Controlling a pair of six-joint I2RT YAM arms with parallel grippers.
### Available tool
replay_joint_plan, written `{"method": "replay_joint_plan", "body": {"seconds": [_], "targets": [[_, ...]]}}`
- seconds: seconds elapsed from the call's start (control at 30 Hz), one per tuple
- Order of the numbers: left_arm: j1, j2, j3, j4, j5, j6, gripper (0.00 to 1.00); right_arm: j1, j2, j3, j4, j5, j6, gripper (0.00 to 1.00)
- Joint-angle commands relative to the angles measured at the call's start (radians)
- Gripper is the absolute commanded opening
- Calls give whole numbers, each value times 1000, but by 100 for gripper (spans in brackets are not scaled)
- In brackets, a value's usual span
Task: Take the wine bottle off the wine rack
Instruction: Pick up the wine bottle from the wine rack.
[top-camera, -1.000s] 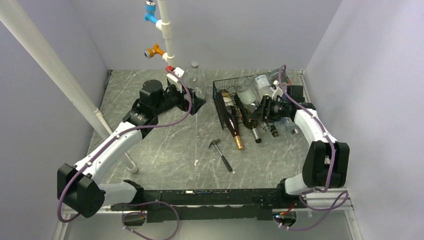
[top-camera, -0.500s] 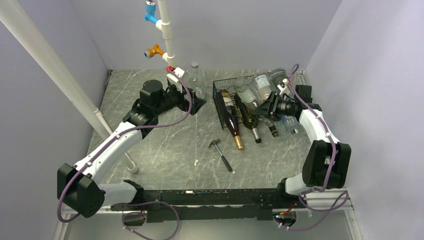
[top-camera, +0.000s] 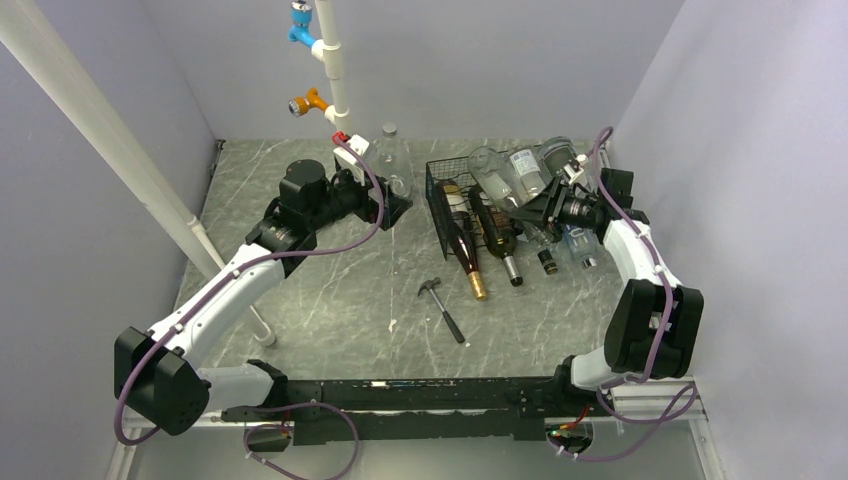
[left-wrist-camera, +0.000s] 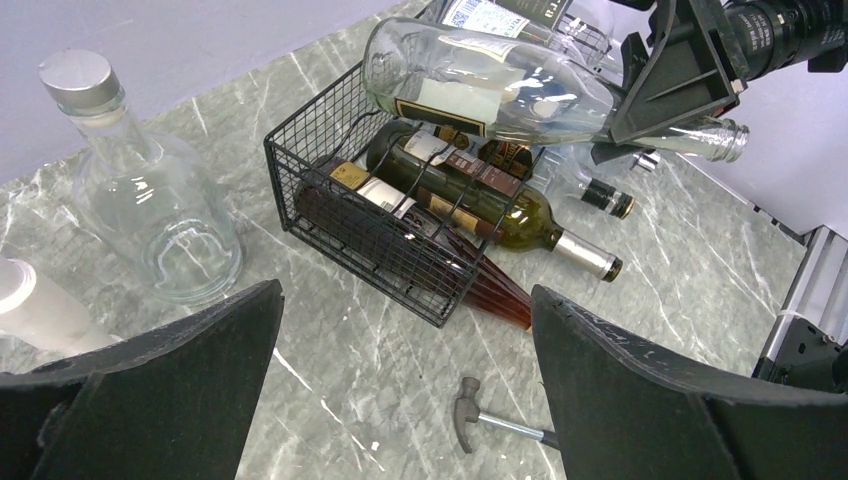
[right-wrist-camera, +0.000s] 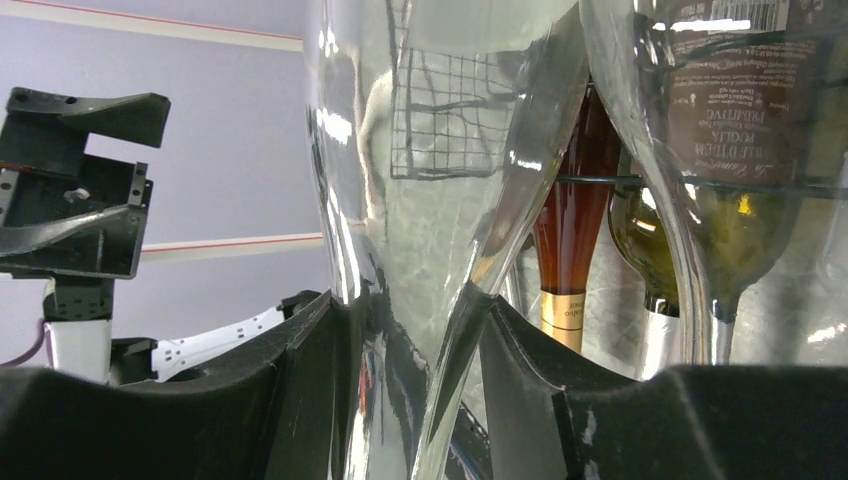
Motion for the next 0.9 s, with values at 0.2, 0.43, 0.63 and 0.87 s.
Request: {"method": "replay_joint_plan", "body": {"seconds": [0.2,0.43,0.63,0.87], "targets": [[-7,0,8,36,41,26,100,-44,-50,24,243,-94,45,0],[-9,-13,1,48,61,47,100,-44,-62,20,281,-138,87,0],[-9,-23,-4,50,57,70,100,-26,-76,28,290,-166,108,0],[-10,-34,-31,85,90,103,100,12,-93,44,279,-184,115,0]]}}
